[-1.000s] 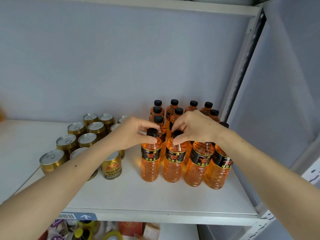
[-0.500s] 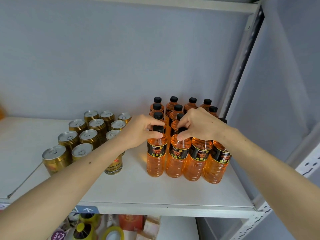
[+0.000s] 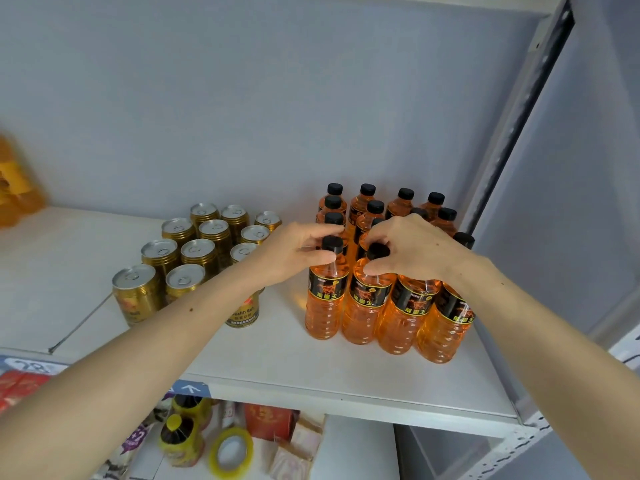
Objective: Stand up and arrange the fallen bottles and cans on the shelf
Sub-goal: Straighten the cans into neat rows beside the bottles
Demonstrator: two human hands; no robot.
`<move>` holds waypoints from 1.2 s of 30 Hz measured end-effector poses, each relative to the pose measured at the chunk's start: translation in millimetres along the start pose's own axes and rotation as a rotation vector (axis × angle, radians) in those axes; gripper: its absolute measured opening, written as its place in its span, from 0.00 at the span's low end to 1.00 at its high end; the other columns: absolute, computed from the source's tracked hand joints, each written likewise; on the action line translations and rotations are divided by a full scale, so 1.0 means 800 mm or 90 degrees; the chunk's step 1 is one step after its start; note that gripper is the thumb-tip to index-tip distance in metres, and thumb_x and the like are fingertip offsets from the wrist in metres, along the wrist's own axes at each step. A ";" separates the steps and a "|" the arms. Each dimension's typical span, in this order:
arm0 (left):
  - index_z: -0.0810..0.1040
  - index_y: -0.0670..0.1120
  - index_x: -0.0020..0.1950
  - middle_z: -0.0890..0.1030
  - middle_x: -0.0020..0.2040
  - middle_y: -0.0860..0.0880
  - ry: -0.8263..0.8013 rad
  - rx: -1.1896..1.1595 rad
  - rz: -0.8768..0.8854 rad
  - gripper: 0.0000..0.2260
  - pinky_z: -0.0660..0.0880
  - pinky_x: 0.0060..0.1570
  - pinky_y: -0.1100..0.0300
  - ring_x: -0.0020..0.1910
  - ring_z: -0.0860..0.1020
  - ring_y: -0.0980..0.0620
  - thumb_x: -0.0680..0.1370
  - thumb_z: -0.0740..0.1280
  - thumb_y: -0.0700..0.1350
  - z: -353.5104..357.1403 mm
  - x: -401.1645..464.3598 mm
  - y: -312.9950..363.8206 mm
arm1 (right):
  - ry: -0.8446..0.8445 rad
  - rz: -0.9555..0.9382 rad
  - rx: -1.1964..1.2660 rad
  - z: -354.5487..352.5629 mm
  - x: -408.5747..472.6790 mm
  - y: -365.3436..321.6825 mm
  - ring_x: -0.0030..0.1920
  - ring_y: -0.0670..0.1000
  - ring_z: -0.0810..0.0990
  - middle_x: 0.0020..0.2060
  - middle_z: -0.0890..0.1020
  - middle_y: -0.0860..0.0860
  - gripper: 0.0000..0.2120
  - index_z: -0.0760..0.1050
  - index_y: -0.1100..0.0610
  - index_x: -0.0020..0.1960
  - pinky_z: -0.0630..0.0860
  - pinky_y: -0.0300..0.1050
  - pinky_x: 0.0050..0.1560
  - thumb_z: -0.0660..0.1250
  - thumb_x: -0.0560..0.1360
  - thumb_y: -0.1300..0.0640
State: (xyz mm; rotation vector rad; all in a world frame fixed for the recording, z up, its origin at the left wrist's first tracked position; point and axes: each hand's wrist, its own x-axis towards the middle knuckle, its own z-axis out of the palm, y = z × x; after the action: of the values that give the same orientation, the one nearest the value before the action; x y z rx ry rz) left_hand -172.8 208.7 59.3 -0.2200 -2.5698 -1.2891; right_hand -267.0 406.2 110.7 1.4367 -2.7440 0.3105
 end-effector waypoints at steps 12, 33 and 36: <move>0.66 0.48 0.73 0.70 0.71 0.54 0.118 0.009 -0.073 0.26 0.66 0.68 0.57 0.69 0.68 0.60 0.76 0.68 0.47 -0.054 -0.064 -0.035 | 0.165 -0.049 0.104 -0.017 0.006 -0.060 0.60 0.52 0.77 0.63 0.78 0.50 0.27 0.73 0.54 0.67 0.69 0.39 0.54 0.70 0.72 0.44; 0.79 0.55 0.60 0.82 0.55 0.56 -0.103 0.316 -0.009 0.21 0.73 0.56 0.55 0.53 0.77 0.60 0.69 0.70 0.60 -0.196 -0.139 -0.176 | 0.087 0.140 0.176 0.178 0.089 -0.201 0.54 0.51 0.78 0.55 0.81 0.49 0.25 0.76 0.50 0.62 0.77 0.47 0.52 0.75 0.67 0.48; 0.80 0.57 0.56 0.83 0.48 0.55 -0.083 0.293 -0.007 0.22 0.77 0.49 0.50 0.47 0.79 0.58 0.65 0.68 0.65 -0.197 -0.137 -0.177 | 0.098 0.155 0.181 0.184 0.092 -0.206 0.48 0.49 0.80 0.48 0.82 0.48 0.21 0.78 0.50 0.57 0.79 0.48 0.48 0.75 0.66 0.47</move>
State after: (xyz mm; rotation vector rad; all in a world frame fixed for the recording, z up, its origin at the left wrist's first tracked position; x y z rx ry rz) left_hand -77.8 -4.5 9.2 -0.2042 -2.8921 -0.6719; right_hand -165.0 227.3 2.3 1.0654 -2.8319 0.8115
